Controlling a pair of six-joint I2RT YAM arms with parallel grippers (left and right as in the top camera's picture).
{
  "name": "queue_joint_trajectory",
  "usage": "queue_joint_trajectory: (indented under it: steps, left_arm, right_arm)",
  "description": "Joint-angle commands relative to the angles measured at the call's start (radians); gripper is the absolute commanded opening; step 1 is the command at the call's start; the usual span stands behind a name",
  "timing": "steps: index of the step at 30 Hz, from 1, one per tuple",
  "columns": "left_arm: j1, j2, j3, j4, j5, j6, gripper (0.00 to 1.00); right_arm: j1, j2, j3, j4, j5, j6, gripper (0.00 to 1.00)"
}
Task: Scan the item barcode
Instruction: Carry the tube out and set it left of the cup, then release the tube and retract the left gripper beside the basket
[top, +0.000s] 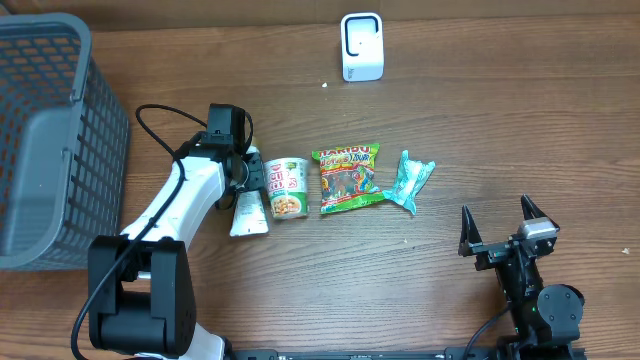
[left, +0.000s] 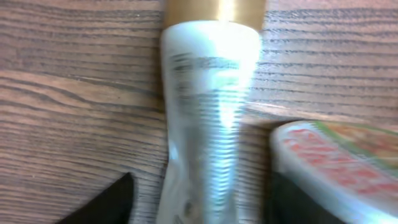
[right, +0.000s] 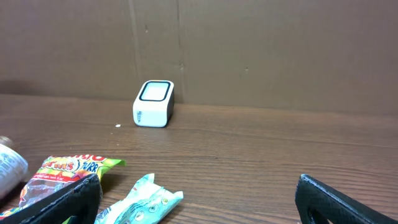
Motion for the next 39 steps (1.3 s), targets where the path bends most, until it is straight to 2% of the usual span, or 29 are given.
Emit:
queue_joint_trajectory:
  steps: [1, 6, 9, 17, 24, 31, 35, 39]
  left_arm:
    - [0.002, -0.021, -0.008, 0.003, -0.012, 0.009, 0.67]
    - [0.003, -0.024, 0.035, -0.034, -0.013, 0.009, 0.69]
    - [0.003, -0.026, 0.146, -0.142, -0.013, 0.010, 0.68]
    - [0.003, -0.026, 0.591, -0.516, -0.023, 0.036, 0.67]
    - [0.031, -0.027, 0.931, -0.786, -0.072, 0.044, 0.70]
    - [0.166, -0.042, 1.109, -0.962, -0.148, 0.055, 0.77]
    - [0.291, -0.045, 1.114, -0.986, -0.148, 0.177, 0.91]
    - [0.405, -0.045, 1.114, -0.988, -0.130, 0.212, 0.94]
  right_arm:
    - [-0.006, -0.007, -0.010, 0.005, 0.006, 0.002, 1.00]
    - [-0.006, -0.007, -0.010, 0.005, 0.006, 0.002, 1.00]
    - [-0.007, -0.007, -0.010, 0.005, 0.006, 0.002, 1.00]
    - [-0.006, -0.007, -0.010, 0.005, 0.006, 0.002, 1.00]
    - [-0.006, -0.007, -0.010, 0.005, 0.006, 0.002, 1.00]
    - [-0.006, -0.007, -0.010, 0.005, 0.006, 0.002, 1.00]
    - [-0.006, -0.007, -0.010, 0.005, 0.006, 0.002, 1.00]
    - [-0.007, -0.007, -0.010, 0.005, 0.006, 0.002, 1.00]
